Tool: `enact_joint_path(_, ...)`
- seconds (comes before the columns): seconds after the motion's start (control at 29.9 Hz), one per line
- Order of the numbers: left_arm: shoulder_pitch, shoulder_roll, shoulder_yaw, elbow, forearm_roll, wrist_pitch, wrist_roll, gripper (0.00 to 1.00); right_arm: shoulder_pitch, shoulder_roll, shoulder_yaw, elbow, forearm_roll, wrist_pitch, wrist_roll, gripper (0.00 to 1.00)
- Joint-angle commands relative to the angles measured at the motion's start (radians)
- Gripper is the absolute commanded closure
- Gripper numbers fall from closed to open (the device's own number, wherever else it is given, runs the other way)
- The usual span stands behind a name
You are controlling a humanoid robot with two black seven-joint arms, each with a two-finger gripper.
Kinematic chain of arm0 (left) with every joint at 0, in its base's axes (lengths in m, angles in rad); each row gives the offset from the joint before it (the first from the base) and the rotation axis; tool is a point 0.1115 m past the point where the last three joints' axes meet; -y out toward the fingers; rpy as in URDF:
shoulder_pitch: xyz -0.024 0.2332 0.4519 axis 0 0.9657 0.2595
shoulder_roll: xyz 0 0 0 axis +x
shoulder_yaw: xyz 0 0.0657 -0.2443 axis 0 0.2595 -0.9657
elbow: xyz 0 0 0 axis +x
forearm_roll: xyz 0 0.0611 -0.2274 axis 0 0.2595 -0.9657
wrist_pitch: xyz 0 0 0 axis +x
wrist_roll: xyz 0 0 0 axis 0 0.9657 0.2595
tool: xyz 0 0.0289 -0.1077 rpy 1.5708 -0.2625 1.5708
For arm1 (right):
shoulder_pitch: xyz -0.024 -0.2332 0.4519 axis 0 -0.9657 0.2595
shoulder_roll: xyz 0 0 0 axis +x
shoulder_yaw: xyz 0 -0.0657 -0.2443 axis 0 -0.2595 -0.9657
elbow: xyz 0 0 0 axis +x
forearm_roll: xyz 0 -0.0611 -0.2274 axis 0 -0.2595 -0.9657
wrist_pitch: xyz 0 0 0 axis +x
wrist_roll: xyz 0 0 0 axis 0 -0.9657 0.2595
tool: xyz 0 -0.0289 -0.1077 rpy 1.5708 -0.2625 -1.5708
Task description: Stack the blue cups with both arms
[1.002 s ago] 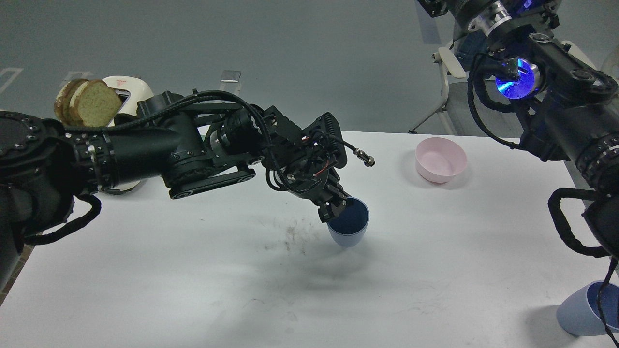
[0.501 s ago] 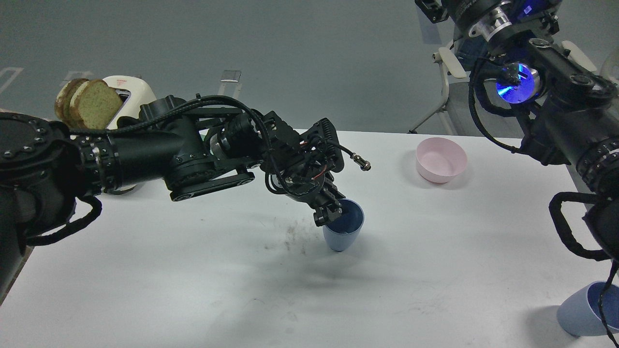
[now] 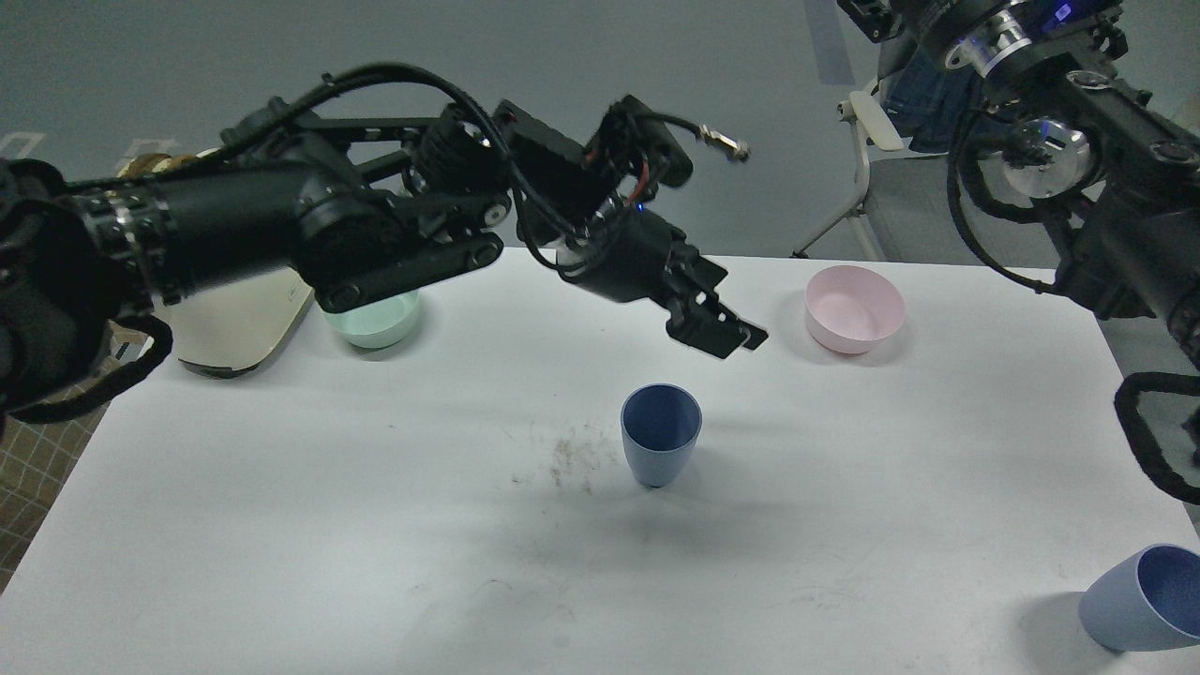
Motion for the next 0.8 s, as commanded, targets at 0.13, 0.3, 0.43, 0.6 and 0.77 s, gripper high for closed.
enact_joint_path(0.13,0.094,0.225,-0.131,0.057,-0.513,0.000,0.000,0.10,-0.016,-0.362,-0.191,0.366,-0.034,0.000,0.000,0.00)
enact_joint_path(0.3,0.233,0.326,-0.194,0.085,-0.780,0.000,0.000,0.09,-0.030,-0.644,-0.274,0.610,-0.303,0.000,0.000,0.00)
enact_joint_path(0.43,0.287,0.346,-0.199,0.089,-0.805,0.000,0.000,0.09,-0.076,-0.824,-0.290,0.778,-0.556,0.000,0.000,0.00)
enact_joint_path(0.6,0.332,0.331,-0.199,0.089,-0.803,0.000,0.000,0.09,-0.199,-1.088,-0.294,1.017,-0.937,0.000,0.000,0.00)
enact_joint_path(0.77,0.358,0.290,-0.200,0.089,-0.803,0.000,0.000,0.09,-0.303,-1.202,-0.331,1.066,-1.151,-0.024,0.000,0.00)
